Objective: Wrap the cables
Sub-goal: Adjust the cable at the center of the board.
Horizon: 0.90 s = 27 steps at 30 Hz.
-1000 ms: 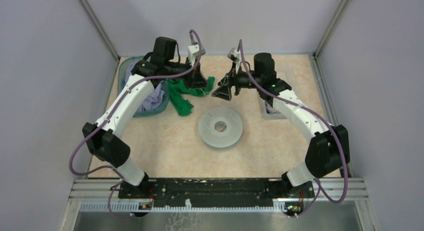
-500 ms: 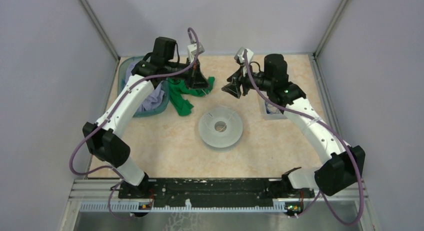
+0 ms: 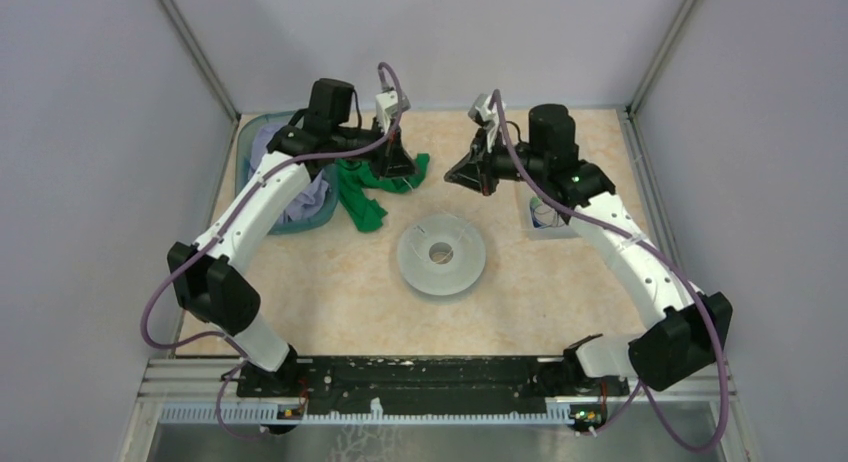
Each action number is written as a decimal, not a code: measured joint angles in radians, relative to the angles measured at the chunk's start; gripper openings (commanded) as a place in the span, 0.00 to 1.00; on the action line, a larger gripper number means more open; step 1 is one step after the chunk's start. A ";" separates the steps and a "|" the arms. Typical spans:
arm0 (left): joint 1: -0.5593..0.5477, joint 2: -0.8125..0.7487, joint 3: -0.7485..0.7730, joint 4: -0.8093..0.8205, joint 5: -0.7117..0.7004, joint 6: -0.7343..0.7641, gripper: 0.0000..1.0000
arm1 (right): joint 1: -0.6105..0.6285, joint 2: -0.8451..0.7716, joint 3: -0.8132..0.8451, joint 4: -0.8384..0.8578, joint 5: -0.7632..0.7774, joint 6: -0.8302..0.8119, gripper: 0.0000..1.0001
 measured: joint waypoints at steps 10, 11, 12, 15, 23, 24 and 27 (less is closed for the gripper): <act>0.008 -0.019 -0.019 0.081 -0.084 0.212 0.68 | -0.013 0.059 0.139 0.105 -0.153 0.363 0.00; 0.008 -0.032 -0.030 0.086 -0.085 0.230 0.75 | -0.021 0.068 0.139 0.121 -0.160 0.404 0.00; 0.008 -0.052 -0.048 0.092 -0.089 0.250 0.79 | -0.035 0.077 0.137 0.142 -0.168 0.451 0.00; 0.008 -0.129 -0.112 0.116 -0.118 0.301 0.87 | -0.093 0.087 0.110 0.224 -0.186 0.589 0.00; 0.008 -0.298 -0.212 0.271 -0.252 0.367 0.88 | -0.179 0.096 0.023 0.372 -0.175 0.866 0.00; 0.008 -0.299 -0.212 0.275 -0.248 0.369 0.85 | -0.180 0.096 0.014 0.388 -0.173 0.903 0.00; -0.015 -0.290 -0.210 0.270 -0.193 0.404 0.84 | -0.184 0.100 0.002 0.438 -0.172 1.005 0.00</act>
